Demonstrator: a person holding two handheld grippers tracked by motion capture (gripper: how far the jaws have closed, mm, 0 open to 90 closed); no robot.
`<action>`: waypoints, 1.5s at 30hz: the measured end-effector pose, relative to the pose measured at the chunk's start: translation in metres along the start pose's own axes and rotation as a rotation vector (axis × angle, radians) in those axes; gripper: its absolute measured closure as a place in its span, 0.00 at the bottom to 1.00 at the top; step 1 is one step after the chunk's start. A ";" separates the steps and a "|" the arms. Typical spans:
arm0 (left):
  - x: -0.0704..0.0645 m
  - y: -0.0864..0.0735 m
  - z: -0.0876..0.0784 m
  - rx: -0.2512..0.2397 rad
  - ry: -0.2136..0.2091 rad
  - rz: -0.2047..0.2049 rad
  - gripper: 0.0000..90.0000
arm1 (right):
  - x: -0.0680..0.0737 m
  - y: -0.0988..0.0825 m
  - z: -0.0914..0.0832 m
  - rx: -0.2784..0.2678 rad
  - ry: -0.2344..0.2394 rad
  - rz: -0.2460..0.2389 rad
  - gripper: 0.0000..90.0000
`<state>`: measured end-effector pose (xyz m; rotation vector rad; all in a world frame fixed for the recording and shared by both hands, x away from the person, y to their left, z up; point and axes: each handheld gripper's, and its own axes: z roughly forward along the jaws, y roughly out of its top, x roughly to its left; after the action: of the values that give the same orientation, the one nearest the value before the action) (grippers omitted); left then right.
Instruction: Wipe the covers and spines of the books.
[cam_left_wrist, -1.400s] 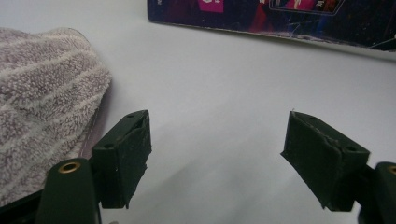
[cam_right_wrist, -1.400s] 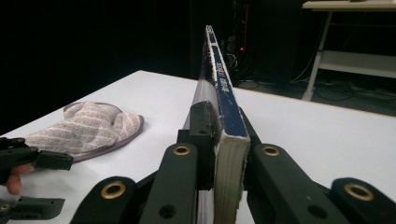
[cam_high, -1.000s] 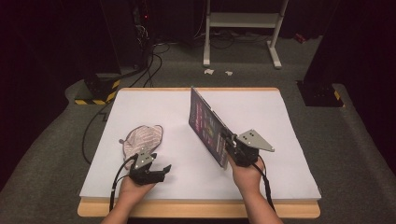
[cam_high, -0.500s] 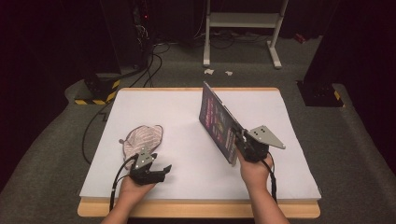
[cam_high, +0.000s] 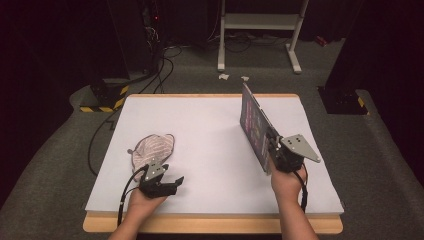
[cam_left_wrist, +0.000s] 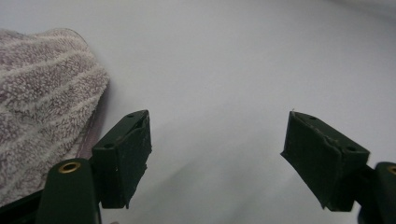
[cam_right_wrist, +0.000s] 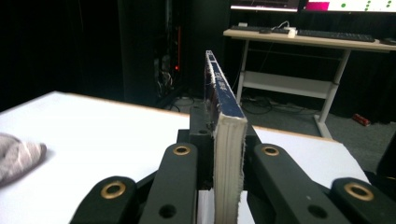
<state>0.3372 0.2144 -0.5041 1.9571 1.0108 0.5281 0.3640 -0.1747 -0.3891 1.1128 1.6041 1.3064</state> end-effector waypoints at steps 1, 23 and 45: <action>0.000 0.000 0.000 0.001 -0.001 0.000 0.26 | 0.002 -0.003 0.001 0.011 0.004 -0.007 0.94; -0.001 0.000 0.001 0.017 -0.008 0.013 0.26 | 0.063 -0.024 0.024 0.064 0.182 -0.001 0.94; -0.003 0.000 0.002 0.022 -0.009 0.026 0.26 | 0.104 -0.058 0.045 0.168 0.263 -0.040 0.93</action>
<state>0.3365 0.2106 -0.5054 1.9928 0.9903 0.5237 0.3642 -0.0674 -0.4577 1.0342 1.9497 1.3556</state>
